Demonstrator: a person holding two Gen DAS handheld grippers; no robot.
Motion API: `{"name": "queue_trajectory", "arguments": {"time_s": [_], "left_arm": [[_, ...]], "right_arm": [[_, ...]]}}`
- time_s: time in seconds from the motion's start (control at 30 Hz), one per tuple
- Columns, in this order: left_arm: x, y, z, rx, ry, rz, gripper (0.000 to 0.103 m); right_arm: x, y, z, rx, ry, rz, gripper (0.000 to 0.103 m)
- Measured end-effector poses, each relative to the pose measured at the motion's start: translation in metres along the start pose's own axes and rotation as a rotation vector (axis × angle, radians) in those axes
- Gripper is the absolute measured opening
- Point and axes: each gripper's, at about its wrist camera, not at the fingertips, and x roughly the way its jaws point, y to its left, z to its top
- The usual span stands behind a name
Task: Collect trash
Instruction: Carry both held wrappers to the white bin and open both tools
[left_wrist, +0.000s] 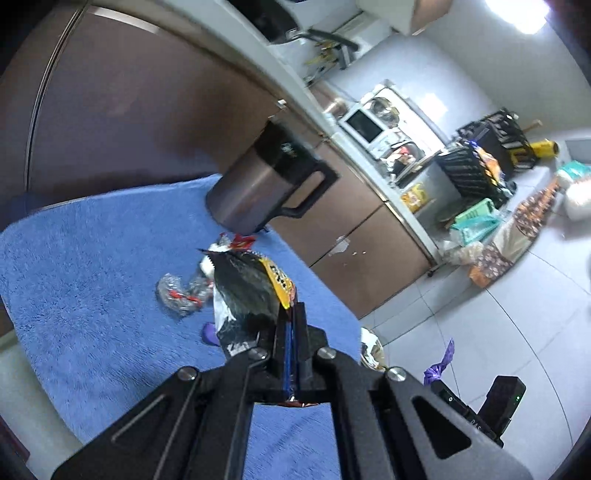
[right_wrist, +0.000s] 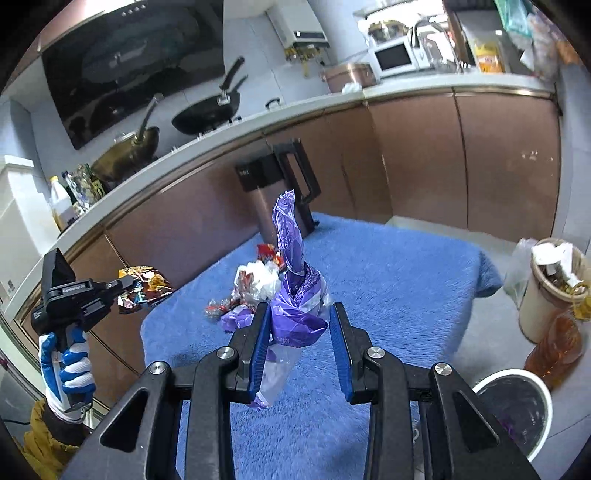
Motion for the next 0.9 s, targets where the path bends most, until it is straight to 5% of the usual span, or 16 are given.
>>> {"name": "queue_trajectory", "arguments": {"time_s": [0.43, 0.9], "left_arm": [[-0.019, -0.126, -0.032, 0.194, 0.027, -0.15, 0.0], [0.12, -0.244, -0.123, 0.417, 0.349, -0.225, 0.0]], "right_arm": [[-0.103, -0.019, -0.008, 0.0, -0.166, -0.117, 0.032], [-0.126, -0.11, -0.038, 0.146, -0.157, -0.342, 0.032]]}}
